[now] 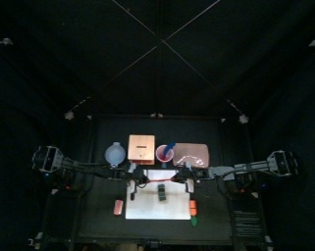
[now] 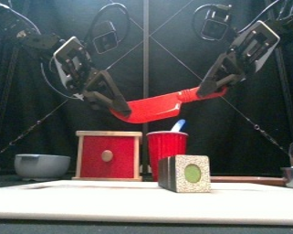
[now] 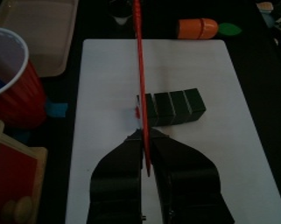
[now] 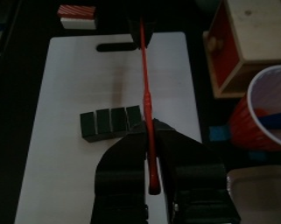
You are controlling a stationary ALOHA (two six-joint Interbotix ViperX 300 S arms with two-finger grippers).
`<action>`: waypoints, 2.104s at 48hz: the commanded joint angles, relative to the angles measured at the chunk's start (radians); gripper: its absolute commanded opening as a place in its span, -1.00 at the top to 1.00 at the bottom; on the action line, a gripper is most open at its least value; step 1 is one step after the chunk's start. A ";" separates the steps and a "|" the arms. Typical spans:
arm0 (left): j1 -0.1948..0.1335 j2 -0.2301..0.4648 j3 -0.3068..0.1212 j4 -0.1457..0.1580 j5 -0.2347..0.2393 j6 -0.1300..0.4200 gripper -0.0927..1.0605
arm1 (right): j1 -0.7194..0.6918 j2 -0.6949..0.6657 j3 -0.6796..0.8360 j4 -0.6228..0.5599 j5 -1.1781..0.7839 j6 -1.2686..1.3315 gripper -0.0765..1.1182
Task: Place sushi on board then cut the sushi with the knife then place the pieces on the plate
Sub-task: Cut the sushi into 4 pieces
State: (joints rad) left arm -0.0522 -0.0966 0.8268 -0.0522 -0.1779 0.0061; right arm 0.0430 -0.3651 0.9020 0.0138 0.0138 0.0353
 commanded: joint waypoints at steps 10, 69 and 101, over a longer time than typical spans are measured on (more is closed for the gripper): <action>-0.040 0.072 -0.048 -0.003 -0.003 -0.003 0.13 | 0.043 0.071 -0.008 0.066 0.058 -0.002 0.23; -0.077 0.179 -0.101 -0.054 0.006 -0.006 0.13 | 0.044 0.173 0.002 0.095 0.097 -0.002 0.23; -0.069 0.267 -0.126 -0.049 0.044 0.000 0.13 | 0.040 0.305 -0.009 0.092 0.114 -0.002 0.23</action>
State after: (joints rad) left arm -0.1227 0.1764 0.7164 -0.1043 -0.1503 0.0031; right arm 0.0874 -0.0537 0.8989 0.1089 0.1166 0.0337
